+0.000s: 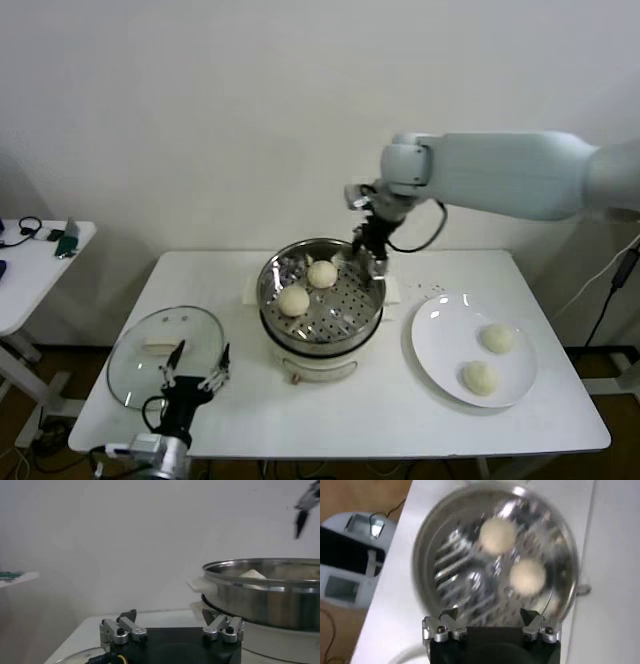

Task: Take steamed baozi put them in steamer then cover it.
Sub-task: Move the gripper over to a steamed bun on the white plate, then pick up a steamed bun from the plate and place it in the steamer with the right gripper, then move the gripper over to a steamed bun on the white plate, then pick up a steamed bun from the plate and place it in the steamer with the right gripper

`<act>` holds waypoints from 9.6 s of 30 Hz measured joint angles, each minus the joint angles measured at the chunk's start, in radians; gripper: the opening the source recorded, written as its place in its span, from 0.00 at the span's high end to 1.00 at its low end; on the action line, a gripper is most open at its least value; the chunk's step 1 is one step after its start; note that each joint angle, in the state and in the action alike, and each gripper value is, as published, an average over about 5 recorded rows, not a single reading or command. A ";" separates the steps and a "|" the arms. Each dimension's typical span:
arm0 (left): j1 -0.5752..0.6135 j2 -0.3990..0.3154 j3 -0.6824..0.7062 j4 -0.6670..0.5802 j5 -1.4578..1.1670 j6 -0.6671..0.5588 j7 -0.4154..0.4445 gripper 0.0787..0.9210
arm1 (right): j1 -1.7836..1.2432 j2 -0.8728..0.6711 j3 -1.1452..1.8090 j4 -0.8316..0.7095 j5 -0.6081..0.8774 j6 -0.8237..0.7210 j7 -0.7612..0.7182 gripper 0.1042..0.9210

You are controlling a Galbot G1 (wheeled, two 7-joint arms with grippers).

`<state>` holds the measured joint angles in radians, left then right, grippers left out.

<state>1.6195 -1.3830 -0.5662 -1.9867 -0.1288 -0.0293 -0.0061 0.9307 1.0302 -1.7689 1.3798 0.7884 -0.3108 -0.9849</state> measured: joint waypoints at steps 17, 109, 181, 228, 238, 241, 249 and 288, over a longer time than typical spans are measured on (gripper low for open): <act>0.002 -0.008 -0.009 -0.016 0.041 0.023 -0.004 0.12 | -0.234 -0.450 0.099 0.133 -0.370 0.033 -0.004 0.12; 0.046 -0.036 -0.022 -0.002 0.030 0.020 -0.010 0.12 | -0.135 0.186 0.246 0.005 -0.761 0.746 -0.139 0.26; -0.002 0.046 -0.026 0.038 -0.016 0.028 -0.010 0.12 | -0.223 -0.419 0.205 0.026 -0.590 0.191 -0.075 0.12; 0.020 0.008 -0.046 0.024 0.035 0.047 -0.019 0.12 | -0.870 -0.299 0.800 -0.511 -0.834 0.282 -0.092 0.12; 0.023 0.006 -0.049 0.021 0.035 0.047 -0.020 0.12 | -0.871 -0.292 0.805 -0.524 -0.834 0.283 -0.112 0.27; 0.024 0.005 -0.049 0.020 0.035 0.047 -0.020 0.12 | -0.866 -0.295 0.801 -0.522 -0.828 0.281 -0.114 0.29; 0.026 0.003 -0.046 0.014 0.035 0.047 -0.019 0.12 | -0.805 -0.307 0.744 -0.501 -0.755 0.251 -0.114 0.30; 0.054 -0.016 -0.006 -0.091 0.035 0.037 0.021 0.12 | -0.049 0.239 -0.045 -0.385 0.212 0.054 -0.028 0.29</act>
<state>1.6736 -1.3990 -0.5721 -2.0772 -0.0937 0.0076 0.0150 0.8821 1.2694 -1.8138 0.9949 1.0008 -0.2567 -1.0132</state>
